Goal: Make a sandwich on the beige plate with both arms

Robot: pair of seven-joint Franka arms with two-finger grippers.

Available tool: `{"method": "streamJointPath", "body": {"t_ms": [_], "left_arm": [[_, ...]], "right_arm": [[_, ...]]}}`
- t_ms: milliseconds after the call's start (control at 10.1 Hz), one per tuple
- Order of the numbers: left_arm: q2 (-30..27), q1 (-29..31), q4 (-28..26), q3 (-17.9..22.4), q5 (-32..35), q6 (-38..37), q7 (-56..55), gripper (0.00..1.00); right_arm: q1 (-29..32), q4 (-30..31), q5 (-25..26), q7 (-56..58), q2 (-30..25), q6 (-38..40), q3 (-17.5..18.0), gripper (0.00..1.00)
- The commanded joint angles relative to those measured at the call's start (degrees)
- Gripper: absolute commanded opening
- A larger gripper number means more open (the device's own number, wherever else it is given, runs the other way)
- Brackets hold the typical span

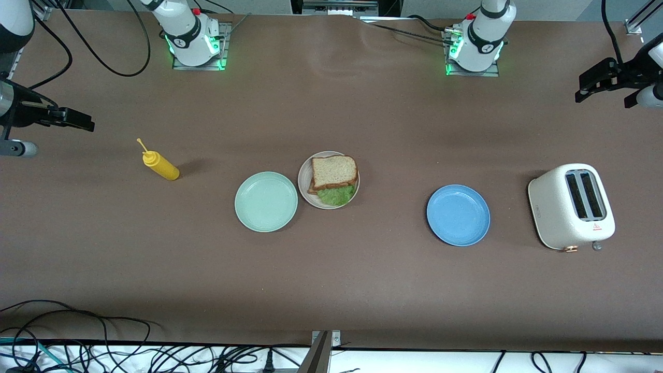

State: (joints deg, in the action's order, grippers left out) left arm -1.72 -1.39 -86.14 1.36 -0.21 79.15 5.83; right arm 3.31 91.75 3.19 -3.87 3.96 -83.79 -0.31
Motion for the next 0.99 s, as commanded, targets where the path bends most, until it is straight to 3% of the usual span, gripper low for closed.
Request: {"method": "streamJointPath", "body": {"t_ms": [0,889], "left_arm": [[0.93,-0.29,1.85,0.22,-0.40,-0.31,-0.03,1.00],[1.02,-0.28,1.94,0.22,-0.32,-0.31,-0.03,1.00]], "right_arm": [[-3.66,2.91,0.77,-0.61,-3.08,-2.25,-5.22,1.00],[-3.83,2.65,0.15,-0.70,-1.76,-4.19,-5.14,1.00]]}}
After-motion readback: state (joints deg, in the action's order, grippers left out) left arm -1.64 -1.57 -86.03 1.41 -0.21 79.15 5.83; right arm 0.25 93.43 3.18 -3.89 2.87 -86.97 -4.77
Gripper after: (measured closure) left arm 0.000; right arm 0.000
